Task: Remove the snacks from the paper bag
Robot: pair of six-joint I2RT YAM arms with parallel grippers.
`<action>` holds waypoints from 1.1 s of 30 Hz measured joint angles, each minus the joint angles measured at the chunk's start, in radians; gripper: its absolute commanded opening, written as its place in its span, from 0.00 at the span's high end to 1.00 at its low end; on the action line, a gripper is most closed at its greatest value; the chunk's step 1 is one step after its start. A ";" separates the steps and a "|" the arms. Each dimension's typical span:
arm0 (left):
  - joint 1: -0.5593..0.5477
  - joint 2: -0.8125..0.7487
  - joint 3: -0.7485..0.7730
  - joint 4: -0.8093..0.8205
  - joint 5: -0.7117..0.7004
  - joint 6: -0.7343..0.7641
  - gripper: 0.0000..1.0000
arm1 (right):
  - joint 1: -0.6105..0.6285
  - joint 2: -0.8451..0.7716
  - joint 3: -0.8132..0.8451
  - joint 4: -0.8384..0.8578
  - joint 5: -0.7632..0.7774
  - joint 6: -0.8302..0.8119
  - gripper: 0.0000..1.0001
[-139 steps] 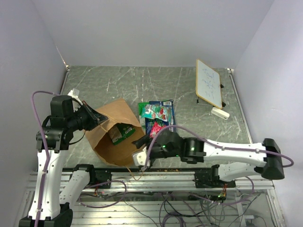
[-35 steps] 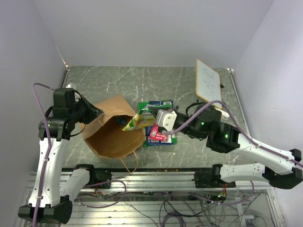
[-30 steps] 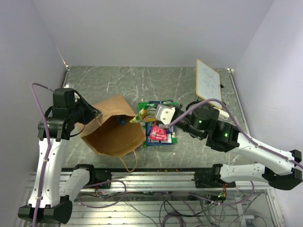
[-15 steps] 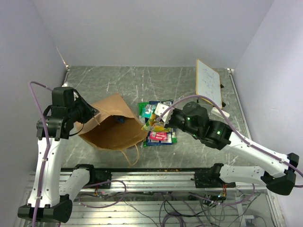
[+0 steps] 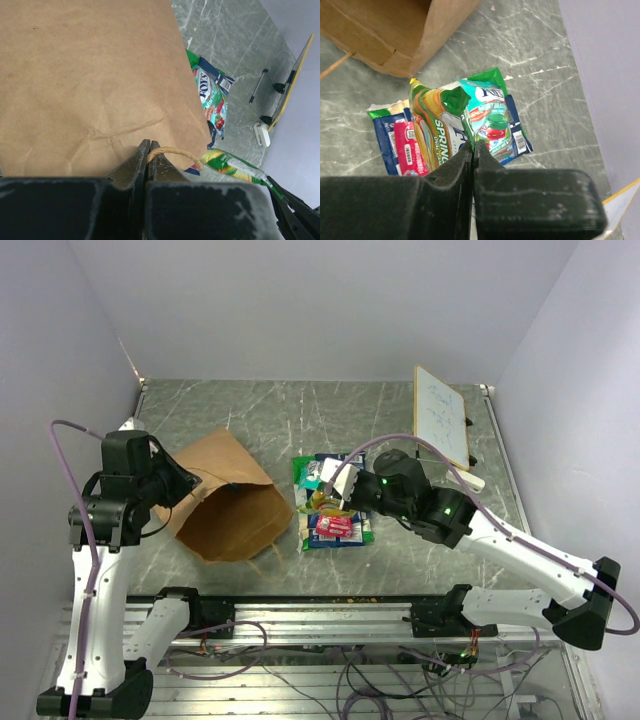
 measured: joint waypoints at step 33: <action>0.000 -0.039 0.027 -0.045 -0.050 0.008 0.93 | -0.154 0.237 0.035 -0.008 -0.162 -0.049 1.00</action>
